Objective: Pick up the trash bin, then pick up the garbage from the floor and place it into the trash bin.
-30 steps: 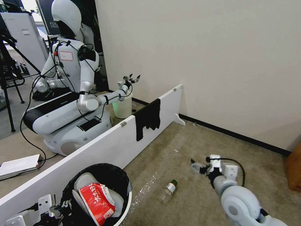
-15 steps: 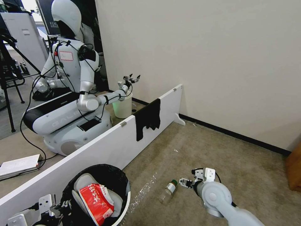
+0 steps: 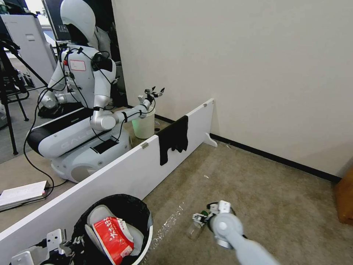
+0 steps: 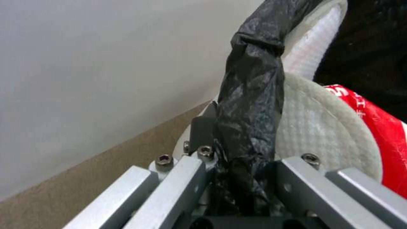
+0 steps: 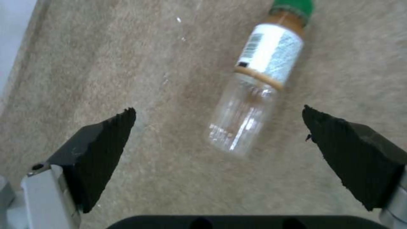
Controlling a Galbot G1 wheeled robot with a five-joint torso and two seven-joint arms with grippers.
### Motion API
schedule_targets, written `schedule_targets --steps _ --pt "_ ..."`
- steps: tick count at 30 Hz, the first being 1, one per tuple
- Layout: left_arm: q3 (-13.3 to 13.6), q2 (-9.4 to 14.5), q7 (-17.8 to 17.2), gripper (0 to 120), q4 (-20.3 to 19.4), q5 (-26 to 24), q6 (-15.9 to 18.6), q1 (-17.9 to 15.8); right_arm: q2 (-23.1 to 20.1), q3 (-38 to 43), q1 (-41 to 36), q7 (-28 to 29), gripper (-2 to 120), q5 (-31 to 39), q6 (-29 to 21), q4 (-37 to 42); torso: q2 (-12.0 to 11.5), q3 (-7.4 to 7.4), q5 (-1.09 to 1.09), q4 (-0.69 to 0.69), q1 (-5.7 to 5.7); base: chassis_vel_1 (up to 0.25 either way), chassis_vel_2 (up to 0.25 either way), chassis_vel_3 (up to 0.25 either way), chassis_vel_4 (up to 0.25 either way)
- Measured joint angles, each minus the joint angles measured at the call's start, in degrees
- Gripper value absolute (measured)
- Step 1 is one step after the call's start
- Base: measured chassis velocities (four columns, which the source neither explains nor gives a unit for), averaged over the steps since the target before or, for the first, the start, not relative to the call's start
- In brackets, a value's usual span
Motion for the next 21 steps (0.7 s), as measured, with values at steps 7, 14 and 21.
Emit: schedule_targets --steps 7,14,21 --pt "0.0 0.0 0.2 1 0.4 0.1 0.0 -0.1 4.3 -0.1 2.9 -3.1 100 -2.8 1.4 -7.7 0.0 0.0 0.0 -0.01 0.0 0.0 0.0 0.0 0.0" --pt "-0.1 0.0 0.3 1 0.4 0.1 0.0 -0.1 5.6 -0.1 4.3 -5.1 100 -5.3 2.4 -12.6 0.0 0.0 0.01 0.0 0.0 0.0 0.0 0.0 0.0" --pt "0.1 0.0 0.5 1 0.9 0.3 -0.2 -0.2 6.8 0.8 5.5 -7.4 100 -8.4 3.8 -18.5 0.0 0.0 0.01 -0.01 0.0 0.0 0.0 0.0 0.0"
